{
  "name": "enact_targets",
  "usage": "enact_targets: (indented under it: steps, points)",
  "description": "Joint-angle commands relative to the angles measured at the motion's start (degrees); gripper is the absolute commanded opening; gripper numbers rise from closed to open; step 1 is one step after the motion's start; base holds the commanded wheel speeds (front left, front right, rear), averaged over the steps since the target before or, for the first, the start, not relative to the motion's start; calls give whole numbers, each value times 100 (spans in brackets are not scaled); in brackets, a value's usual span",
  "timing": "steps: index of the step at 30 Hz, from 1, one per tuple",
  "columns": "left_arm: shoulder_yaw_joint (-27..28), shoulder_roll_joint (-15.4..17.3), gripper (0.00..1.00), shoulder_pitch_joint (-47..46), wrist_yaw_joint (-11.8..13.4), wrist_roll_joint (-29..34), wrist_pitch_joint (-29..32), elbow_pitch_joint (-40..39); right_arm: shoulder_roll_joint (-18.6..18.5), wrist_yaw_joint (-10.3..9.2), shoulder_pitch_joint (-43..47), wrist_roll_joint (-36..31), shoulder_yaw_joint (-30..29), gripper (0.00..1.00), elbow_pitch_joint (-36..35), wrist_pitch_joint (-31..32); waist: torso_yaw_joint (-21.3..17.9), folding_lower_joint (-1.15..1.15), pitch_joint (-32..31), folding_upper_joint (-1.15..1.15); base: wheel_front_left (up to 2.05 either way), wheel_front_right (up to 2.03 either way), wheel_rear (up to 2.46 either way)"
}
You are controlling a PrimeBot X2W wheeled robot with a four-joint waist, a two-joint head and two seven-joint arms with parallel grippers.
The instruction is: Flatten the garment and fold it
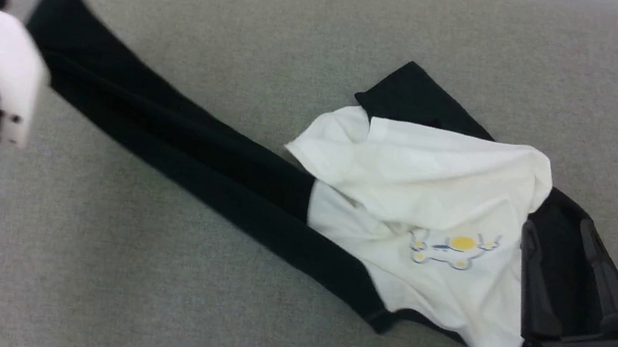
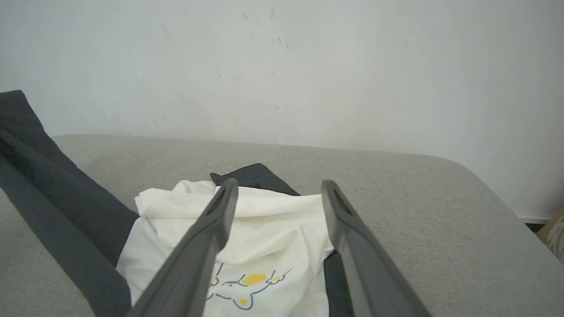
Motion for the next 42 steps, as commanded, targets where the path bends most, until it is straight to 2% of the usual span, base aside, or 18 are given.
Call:
enact_targets:
  steps: [1, 4, 7, 10, 11, 12, 13, 16, 20, 25, 29, 35, 39, 42]
  points:
    - [79, 77, 0, 91, 86, 26, -39, 42, 20, -12, 27, 1, -12, 100, -10, 28, -18, 0, 51, 0, 0, 0, 0]
    - [368, 357, 0, 233, 302, 57, -121, 267, 22, -12, 10, -20, 5, 100, -5, 46, -81, 0, 117, 0, 0, 0, 0]
    - [581, 500, 0, 477, 557, 93, -254, 503, 22, -12, 14, -34, -25, 100, -8, 38, -110, 0, 173, 0, 0, 0, 0]
    - [721, 370, 0, 751, 756, 1, -493, 689, 23, -12, 26, -42, -46, 100, -12, 34, -96, 0, 218, 0, 0, 0, 0]
    - [747, 291, 9, 836, 811, -33, -588, 718, 23, -12, 21, -47, -48, 100, -11, 34, -86, 0, 227, 0, 0, 0, 0]
    - [776, 184, 48, 919, 876, -88, -666, 761, 23, -12, 12, -52, -46, 100, -8, 37, -66, 0, 224, 0, 0, 0, 0]
    - [803, 71, 100, 1002, 931, -149, -745, 795, 23, -12, -1, -51, -36, 100, -5, 42, -49, 0, 211, 0, 0, 0, 0]
    - [917, -239, 100, 1209, 1114, -250, -1176, 816, 23, -12, -34, -66, 5, 100, 0, 75, 2, 0, 135, 0, 0, 0, 0]
    - [1025, -551, 100, 1488, 1277, -188, -2090, 686, 23, -12, -50, -90, 57, 100, 26, 123, 49, 0, -49, 0, 0, 0, 0]
    - [1027, -807, 100, 1937, 1471, 50, -3104, 258, 23, -12, 4, -51, 70, 100, 82, 172, 127, 0, -336, 0, 0, 0, 0]
    - [893, -942, 100, 2375, 1596, 259, -3557, -325, 23, -12, 74, -7, 66, 100, 104, 226, 197, 0, -534, 0, 0, 0, 0]
    - [348, -1201, 100, 2985, 1679, 429, -3400, -1464, 23, -12, 149, 11, 31, 100, 51, 305, 293, 0, -650, 0, 0, 0, 0]
    - [-150, -1354, 100, 3130, 1591, 449, -2982, -1905, 23, -12, 144, 13, 54, 100, 33, 341, 297, 0, -656, 0, 0, 0, 0]
    - [-600, -1467, 100, 3096, 1418, 443, -2594, -2034, 23, -12, 152, 12, 52, 100, 29, 364, 298, 0, -659, 0, 0, 0, 0]
